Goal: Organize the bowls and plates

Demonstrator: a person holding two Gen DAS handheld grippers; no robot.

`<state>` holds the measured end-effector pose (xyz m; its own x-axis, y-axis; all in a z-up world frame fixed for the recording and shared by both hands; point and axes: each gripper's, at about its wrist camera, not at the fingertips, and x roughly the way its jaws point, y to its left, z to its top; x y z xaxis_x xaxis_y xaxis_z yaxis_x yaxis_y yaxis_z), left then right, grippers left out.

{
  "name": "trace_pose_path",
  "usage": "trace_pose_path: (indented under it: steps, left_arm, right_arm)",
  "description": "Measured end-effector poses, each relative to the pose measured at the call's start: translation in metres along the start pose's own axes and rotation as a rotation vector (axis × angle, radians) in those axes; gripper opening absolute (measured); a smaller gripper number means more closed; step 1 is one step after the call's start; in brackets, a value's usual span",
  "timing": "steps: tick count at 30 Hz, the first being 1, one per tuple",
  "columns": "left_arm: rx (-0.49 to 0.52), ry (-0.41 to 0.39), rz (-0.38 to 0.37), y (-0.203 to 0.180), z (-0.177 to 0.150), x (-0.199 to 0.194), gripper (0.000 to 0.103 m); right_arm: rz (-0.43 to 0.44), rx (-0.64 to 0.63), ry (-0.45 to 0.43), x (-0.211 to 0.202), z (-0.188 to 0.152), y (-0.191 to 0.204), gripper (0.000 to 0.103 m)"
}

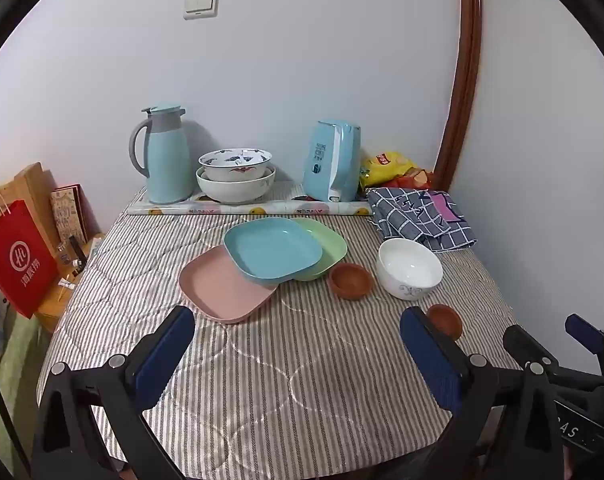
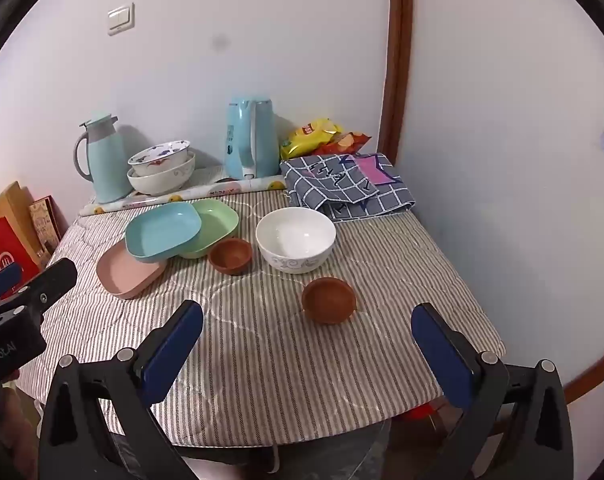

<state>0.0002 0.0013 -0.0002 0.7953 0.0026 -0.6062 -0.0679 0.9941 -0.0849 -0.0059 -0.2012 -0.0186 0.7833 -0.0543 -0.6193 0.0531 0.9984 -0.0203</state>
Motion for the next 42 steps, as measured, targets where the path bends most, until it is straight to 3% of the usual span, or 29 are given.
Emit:
trace_pose_path:
  steps: [42]
  left_arm:
    - [0.02, -0.008, 0.035, -0.001, -0.001, -0.009, 0.103]
  right_arm:
    - [0.03, 0.026, 0.001, -0.012, -0.003, -0.005, 0.103]
